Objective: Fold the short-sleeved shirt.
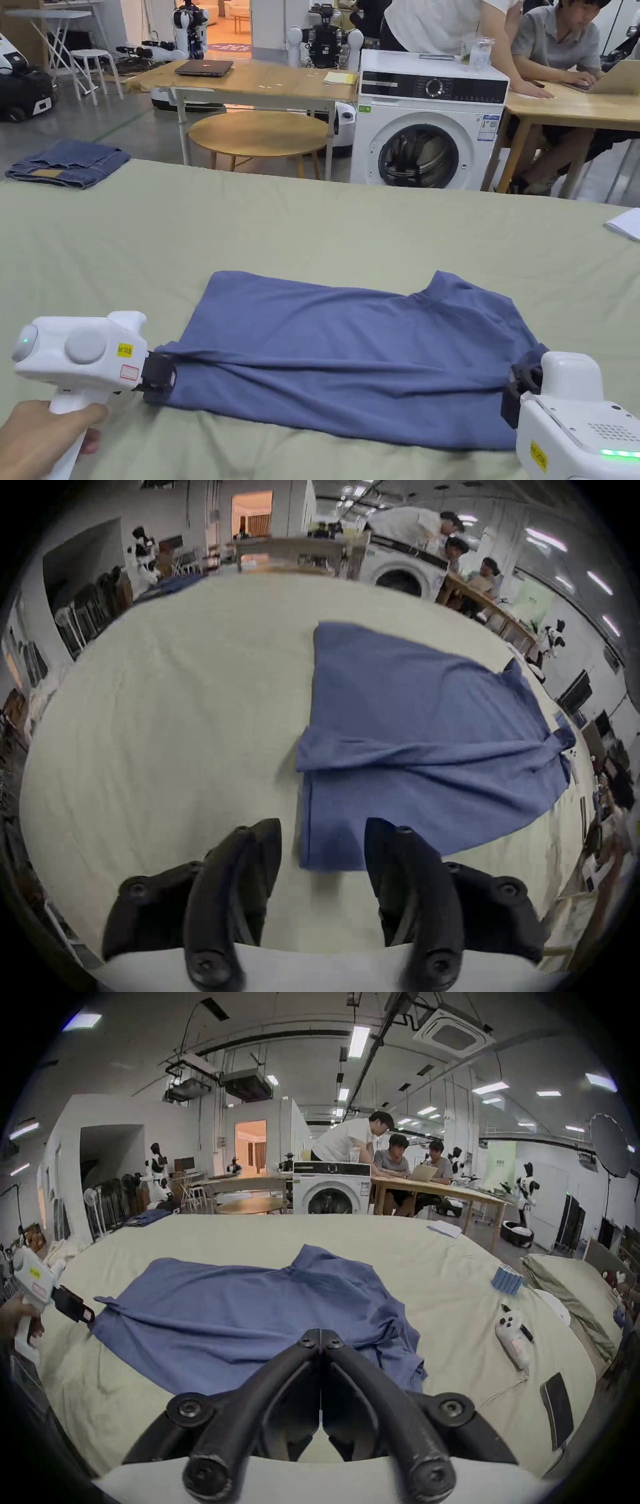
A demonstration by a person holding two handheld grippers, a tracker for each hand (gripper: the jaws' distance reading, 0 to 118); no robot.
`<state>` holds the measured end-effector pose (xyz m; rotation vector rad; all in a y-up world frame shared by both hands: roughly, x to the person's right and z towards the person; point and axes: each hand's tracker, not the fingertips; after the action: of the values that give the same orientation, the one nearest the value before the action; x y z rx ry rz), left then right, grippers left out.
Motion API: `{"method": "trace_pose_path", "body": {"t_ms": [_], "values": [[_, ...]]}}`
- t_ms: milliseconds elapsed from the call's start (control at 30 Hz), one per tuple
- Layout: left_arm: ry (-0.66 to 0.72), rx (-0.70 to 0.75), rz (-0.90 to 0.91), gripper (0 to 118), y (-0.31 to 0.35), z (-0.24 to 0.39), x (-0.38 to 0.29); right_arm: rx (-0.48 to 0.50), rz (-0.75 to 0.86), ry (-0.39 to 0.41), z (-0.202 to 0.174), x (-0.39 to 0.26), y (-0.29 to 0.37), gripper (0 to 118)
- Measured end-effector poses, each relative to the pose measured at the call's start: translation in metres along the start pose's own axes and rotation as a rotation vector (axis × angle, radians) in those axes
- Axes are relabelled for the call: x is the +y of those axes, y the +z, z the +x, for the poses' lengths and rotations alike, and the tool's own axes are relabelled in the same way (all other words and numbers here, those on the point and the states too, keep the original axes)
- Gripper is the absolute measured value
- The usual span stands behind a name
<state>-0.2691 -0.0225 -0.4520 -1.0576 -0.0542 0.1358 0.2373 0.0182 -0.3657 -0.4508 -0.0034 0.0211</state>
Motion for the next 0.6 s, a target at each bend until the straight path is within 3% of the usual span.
{"method": "trace_pose_path", "body": {"t_ms": [100,200,267,333,400,600], "values": [[0.037,0.044,-0.092,52,-0.02,0.003,0.0,-0.003,-0.025,0.007,0.003,-0.005,-0.003,0],[0.048,0.084,-0.041,52,-0.015,0.018,-0.008,-0.013,-0.045,0.017,0.008,-0.01,-0.005,0],[-0.023,0.123,-0.034,39,-0.014,0.03,-0.014,-0.02,-0.053,0.012,0.013,-0.012,-0.005,0],[-0.098,0.074,0.003,17,-0.011,0.036,-0.02,-0.027,-0.063,0.001,0.019,-0.013,-0.005,0],[-0.069,0.032,-0.007,2,-0.01,0.03,-0.02,-0.038,-0.078,-0.012,0.026,-0.014,-0.007,0],[-0.085,0.011,0.075,1,0.011,0.026,-0.03,-0.087,-0.156,-0.036,0.066,-0.004,-0.019,1]]}}
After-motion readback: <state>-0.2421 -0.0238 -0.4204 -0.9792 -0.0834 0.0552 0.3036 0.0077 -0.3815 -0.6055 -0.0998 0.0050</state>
